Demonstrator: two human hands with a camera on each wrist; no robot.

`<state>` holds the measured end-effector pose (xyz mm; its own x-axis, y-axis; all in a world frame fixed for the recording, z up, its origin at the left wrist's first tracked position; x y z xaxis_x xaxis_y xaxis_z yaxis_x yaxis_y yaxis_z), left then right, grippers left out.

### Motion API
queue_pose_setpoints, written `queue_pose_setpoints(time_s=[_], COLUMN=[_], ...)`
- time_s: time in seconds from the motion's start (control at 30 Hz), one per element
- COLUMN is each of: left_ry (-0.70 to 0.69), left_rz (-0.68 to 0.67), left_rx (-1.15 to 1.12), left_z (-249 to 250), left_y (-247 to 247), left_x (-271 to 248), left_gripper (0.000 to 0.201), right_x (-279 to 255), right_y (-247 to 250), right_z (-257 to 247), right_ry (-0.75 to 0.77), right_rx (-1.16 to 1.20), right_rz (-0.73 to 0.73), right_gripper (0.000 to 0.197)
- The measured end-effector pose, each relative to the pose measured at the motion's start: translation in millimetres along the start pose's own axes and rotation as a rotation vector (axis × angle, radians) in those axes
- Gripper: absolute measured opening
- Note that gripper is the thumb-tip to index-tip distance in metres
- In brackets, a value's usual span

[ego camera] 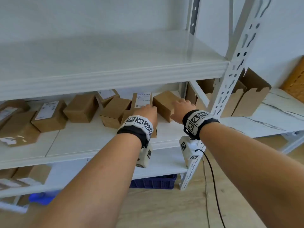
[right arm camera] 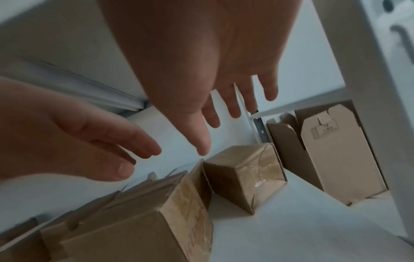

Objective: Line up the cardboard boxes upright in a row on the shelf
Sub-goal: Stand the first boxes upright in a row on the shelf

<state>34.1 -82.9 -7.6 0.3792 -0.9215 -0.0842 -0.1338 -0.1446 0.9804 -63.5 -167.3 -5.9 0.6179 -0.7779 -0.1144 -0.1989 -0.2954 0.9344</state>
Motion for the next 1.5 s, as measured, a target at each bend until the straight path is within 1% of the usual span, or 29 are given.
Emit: queue_pose_setpoints(time_s=[0.03, 0.13, 0.2, 0.3, 0.47, 0.6, 0.77, 0.93, 1.07, 1.23, 1.33, 1.43, 1.5], left_ry=[0.006, 0.031, 0.053, 0.084, 0.111, 0.125, 0.129, 0.141, 0.175, 0.215, 0.207, 0.237, 0.273], left_rz=[-0.019, -0.005, -0.001, 0.019, -0.051, -0.014, -0.002, 0.021, 0.039, 0.124, 0.17, 0.194, 0.18], left_rx=[0.013, 0.069, 0.061, 0.039, 0.053, 0.022, 0.003, 0.006, -0.08, -0.17, -0.215, -0.342, -0.418], left_z=[1, 2, 1, 0, -4, -8, -13, -16, -15, -17, -11, -5, -3], left_y=[-3, -14, -21, -27, -51, -61, -61, -63, -59, -42, -29, -14, -10], left_x=[4, 22, 35, 54, 80, 92, 103, 103, 97, 79, 66, 52, 46], left_gripper=[0.026, 0.031, 0.031, 0.03, 0.041, 0.044, 0.041, 0.04, 0.039, 0.035, 0.035, 0.042, 0.042], right_x=[5, 27, 39, 57, 87, 109, 123, 118, 103, 77, 61, 43, 33], right_y=[-2, -13, -20, -26, -40, -46, -54, -53, -53, -52, -51, -47, -44], right_z=[4, 19, 25, 33, 33, 32, 35, 37, 39, 42, 48, 58, 63], right_ry=[-0.013, -0.035, -0.039, -0.039, -0.038, -0.041, -0.032, -0.019, -0.013, -0.008, -0.057, -0.157, -0.219], right_rx=[-0.014, -0.04, -0.039, -0.04, -0.05, -0.049, 0.016, 0.07, 0.063, 0.059, 0.092, 0.297, 0.458], right_rz=[-0.02, -0.041, -0.058, -0.043, -0.06, -0.072, -0.128, -0.106, -0.076, -0.062, -0.088, -0.07, -0.059], right_gripper=[0.054, 0.053, 0.052, 0.054, 0.059, 0.067, 0.068, 0.067, 0.063, 0.062, 0.064, 0.065, 0.064])
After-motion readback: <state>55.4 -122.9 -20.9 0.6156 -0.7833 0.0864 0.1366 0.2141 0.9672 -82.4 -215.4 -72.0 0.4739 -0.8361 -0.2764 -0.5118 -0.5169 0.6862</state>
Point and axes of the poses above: each hand's wrist, its own x-axis towards the middle knuckle, its own y-axis out of the back of the hand, z = x × y, the point moved 9 cm from there along x, towards the middle knuckle, and after that the axes turned 12 degrees about x, right-handed, at the moved point
